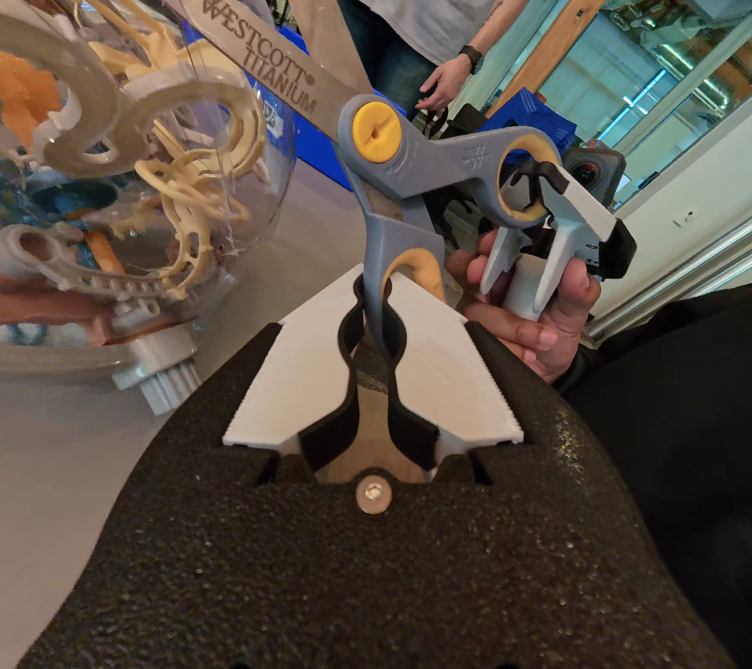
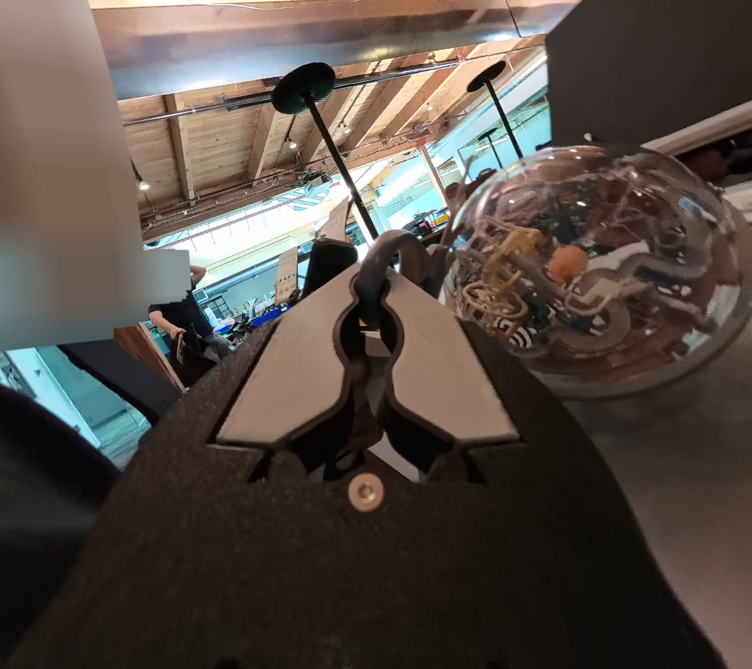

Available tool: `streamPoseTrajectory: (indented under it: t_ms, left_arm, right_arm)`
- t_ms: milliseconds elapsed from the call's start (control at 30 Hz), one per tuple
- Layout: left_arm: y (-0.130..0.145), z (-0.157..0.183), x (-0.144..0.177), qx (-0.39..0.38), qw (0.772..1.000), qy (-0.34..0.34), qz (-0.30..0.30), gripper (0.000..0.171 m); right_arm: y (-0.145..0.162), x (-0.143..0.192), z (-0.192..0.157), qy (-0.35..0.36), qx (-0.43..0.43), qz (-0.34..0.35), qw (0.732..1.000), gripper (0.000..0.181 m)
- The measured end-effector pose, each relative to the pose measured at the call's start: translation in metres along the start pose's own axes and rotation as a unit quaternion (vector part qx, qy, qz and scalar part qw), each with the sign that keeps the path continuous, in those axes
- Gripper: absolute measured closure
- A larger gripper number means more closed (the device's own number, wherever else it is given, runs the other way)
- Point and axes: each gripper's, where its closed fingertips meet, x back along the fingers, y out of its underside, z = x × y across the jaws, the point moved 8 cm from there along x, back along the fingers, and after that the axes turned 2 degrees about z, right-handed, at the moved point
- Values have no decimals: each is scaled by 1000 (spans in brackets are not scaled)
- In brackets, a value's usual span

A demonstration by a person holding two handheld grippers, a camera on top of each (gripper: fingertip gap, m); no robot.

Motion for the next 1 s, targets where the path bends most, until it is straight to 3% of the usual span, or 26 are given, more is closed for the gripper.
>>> streamPoseTrajectory:
  t_ms: [300,533,867,1000]
  left_arm:
    - [8,28,0,-45,998,28,-27,171]
    - [9,30,-1,-52,997,26,-45,171]
    - [8,19,-1,-27,999,-11,-44,171]
    - [6,14,0,-37,998,-31,-46,171]
  right_arm:
    - [0,14,-32,-95,48,3,994,181]
    - [1,24,-28,-78,21,27,996,181]
    - [25,19,-24,-3,56,-41,998,181]
    - [24,16,-15,1,21,-59,998,181]
